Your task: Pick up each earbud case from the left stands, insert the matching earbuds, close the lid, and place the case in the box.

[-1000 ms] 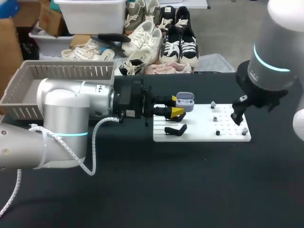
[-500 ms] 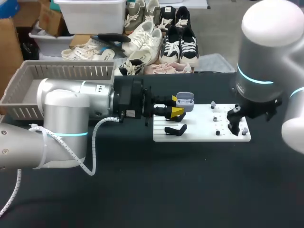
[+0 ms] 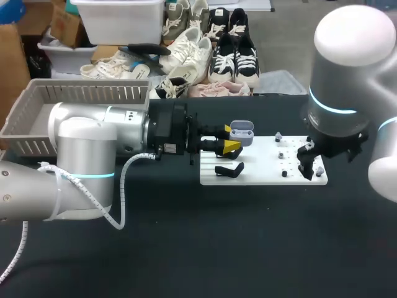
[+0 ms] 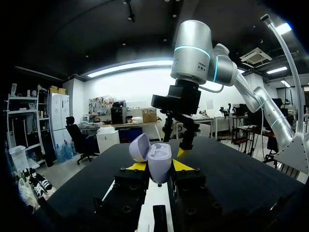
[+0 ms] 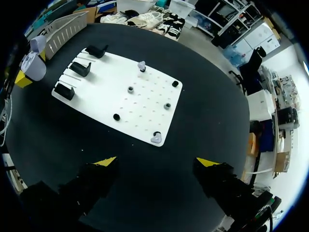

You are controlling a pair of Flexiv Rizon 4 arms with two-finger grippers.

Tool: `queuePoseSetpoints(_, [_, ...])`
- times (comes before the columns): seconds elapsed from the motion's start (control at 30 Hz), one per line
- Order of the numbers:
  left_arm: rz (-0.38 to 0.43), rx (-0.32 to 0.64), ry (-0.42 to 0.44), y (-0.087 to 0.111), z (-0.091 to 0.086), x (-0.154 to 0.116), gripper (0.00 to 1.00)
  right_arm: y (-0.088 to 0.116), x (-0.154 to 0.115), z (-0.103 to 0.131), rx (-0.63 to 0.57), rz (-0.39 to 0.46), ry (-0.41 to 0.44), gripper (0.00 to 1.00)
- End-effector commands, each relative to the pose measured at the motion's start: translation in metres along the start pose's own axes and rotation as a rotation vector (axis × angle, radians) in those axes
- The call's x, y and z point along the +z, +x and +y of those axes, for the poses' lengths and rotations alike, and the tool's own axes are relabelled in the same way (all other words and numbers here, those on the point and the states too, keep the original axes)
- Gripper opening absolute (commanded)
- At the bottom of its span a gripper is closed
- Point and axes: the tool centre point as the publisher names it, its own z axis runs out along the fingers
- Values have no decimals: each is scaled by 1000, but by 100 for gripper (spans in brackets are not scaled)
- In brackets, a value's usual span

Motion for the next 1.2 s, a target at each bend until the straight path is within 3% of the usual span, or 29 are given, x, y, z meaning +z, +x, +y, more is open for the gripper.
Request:
queuePoseSetpoints(0.03, [-2, 1, 0, 1, 0, 0, 0, 2, 0, 1, 4, -5, 6, 100])
queuePoseSetpoints(0.23, [-2, 1, 0, 1, 0, 0, 0, 2, 0, 1, 4, -5, 6, 100])
queuePoseSetpoints(0.4, [-2, 1, 0, 1, 0, 0, 0, -17, 2, 8, 22, -19, -22, 100])
queuePoseSetpoints(0.5, [-2, 1, 0, 1, 0, 0, 0, -20, 9, 8, 22, -14, 17, 100])
queuePoseSetpoints(0.6, [-2, 1, 0, 1, 0, 0, 0, -21, 18, 5, 23, -6, 51, 100])
queuePoseSetpoints(1.1, [-2, 1, 0, 1, 0, 0, 0, -14, 44, -6, 25, 24, 36, 100])
queuePoseSetpoints(1.13, [-2, 1, 0, 1, 0, 0, 0, -14, 45, -7, 25, 24, 35, 89])
queuePoseSetpoints(1.2, [-2, 1, 0, 1, 0, 0, 0, -14, 46, -7, 27, 24, 30, 80])
